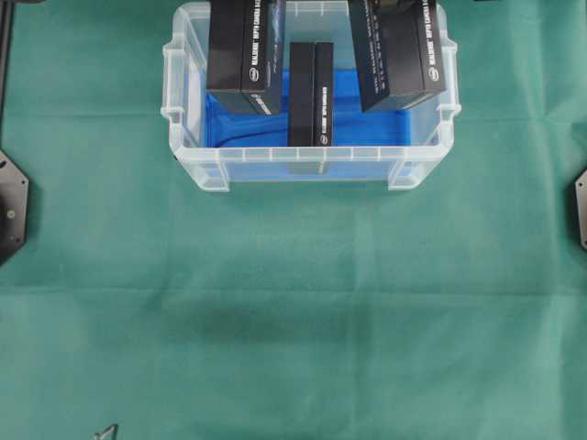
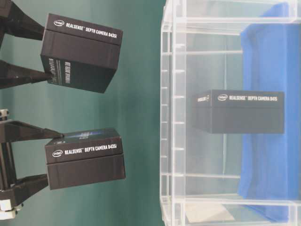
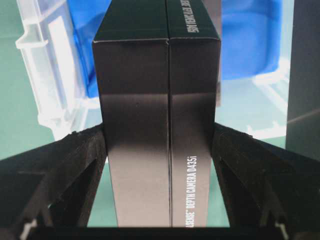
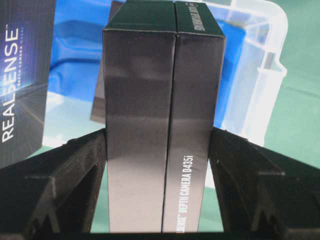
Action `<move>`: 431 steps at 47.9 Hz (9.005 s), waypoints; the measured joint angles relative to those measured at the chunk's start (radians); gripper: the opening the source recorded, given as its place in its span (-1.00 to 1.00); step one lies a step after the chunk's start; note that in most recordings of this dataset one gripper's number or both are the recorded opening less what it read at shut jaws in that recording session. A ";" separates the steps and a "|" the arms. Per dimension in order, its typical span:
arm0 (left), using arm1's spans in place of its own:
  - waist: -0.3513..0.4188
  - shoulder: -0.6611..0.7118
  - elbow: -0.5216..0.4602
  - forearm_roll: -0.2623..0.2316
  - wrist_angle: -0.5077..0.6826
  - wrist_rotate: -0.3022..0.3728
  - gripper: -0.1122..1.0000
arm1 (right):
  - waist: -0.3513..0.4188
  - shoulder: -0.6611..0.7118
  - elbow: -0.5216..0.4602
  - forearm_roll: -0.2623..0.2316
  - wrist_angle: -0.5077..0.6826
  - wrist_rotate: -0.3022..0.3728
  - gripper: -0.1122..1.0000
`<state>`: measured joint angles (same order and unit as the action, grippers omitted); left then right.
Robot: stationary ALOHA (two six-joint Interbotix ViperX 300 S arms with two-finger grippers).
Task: Take the box out of the case with both arms.
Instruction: 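Lift both held boxes straight up out of the case, then carry both boxes forward over the case front onto the cloth, then lower both boxes upright onto the green cloth in front of case, then open both grippers and release the boxes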
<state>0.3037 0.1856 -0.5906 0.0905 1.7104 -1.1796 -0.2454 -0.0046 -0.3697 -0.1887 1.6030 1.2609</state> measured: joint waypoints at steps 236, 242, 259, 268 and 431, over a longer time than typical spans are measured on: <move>-0.626 -0.095 0.781 0.002 -0.635 -0.781 0.34 | 0.652 0.063 0.595 -0.066 -0.492 0.790 0.37; -0.626 -0.066 0.782 0.002 -0.681 -0.759 0.34 | 0.652 0.072 0.601 -0.069 -0.506 0.785 0.37; -0.626 -0.061 0.793 -0.005 -0.699 -0.724 0.34 | 0.652 0.072 0.615 -0.095 -0.511 0.784 0.37; -0.626 -0.061 0.808 -0.023 -0.718 -0.690 0.34 | 0.646 0.074 0.618 -0.098 -0.511 0.784 0.37; -0.591 -0.249 0.500 0.020 -0.101 -0.548 0.83 | 0.657 -0.101 0.270 -0.041 0.183 0.506 0.85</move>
<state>-0.2869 -0.0629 -0.0905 0.1104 1.6091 -1.7273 0.4111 -0.1058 -0.0997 -0.2301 1.7856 1.7671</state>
